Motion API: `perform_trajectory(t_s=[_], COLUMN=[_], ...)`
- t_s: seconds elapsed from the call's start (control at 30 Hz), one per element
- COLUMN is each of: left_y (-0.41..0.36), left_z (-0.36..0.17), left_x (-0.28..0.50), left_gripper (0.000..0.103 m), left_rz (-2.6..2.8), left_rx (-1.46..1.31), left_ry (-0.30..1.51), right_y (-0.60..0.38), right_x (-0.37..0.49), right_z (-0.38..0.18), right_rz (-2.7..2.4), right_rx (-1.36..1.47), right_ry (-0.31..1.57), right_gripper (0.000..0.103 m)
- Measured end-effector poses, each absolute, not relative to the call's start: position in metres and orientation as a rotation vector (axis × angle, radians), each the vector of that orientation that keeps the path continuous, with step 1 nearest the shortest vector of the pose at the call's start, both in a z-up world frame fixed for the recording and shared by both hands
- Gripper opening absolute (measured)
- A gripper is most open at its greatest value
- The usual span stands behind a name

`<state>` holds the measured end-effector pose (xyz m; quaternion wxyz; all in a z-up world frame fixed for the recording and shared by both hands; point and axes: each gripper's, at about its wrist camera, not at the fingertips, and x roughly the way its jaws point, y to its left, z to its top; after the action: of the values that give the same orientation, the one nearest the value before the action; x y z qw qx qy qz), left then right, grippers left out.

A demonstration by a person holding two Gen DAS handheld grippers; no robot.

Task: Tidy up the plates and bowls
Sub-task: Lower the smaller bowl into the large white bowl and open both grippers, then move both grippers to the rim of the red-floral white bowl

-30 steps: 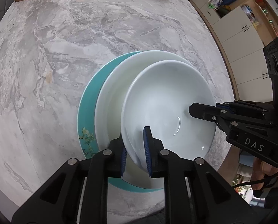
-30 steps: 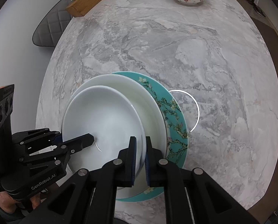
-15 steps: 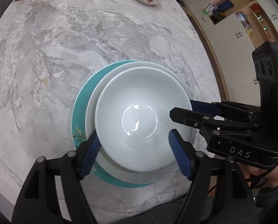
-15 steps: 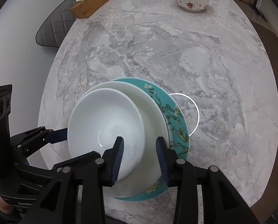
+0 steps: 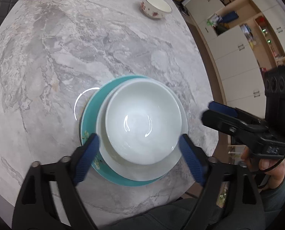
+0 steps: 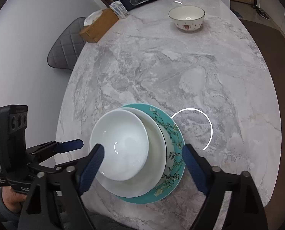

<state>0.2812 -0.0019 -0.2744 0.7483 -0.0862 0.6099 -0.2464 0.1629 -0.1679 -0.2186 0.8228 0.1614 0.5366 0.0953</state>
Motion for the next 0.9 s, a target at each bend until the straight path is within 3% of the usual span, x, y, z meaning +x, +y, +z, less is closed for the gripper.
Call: perform_trajectory(t_s=[0.03, 0.4, 0.83, 0.9], left_y=[0.001, 0.020, -0.043, -0.067], left_z=[-0.272, -0.237, -0.236, -0.244], left_x=[0.283, 0.341, 0.517, 0.544], left_gripper=[0.103, 0.103, 0.103, 0.103], left_rz=[-0.532, -0.484, -0.410, -0.373], left_rx=[-0.202, -0.248, -0.104, -0.030], left_ry=[1.319, 1.129, 1.190, 1.198], right_y=[-0.170, -0.232, -0.321, -0.328], right_x=[0.162, 0.186, 0.313, 0.342], right_z=[-0.215, -0.205, -0.179, -0.179], right_rz=[0.203, 0.121, -0.018, -0.020], right_rx=[0.343, 0.431, 0.358, 0.324], right_ry=[1.124, 1.022, 0.989, 1.000], right_gripper=[0.103, 0.103, 0.103, 0.098])
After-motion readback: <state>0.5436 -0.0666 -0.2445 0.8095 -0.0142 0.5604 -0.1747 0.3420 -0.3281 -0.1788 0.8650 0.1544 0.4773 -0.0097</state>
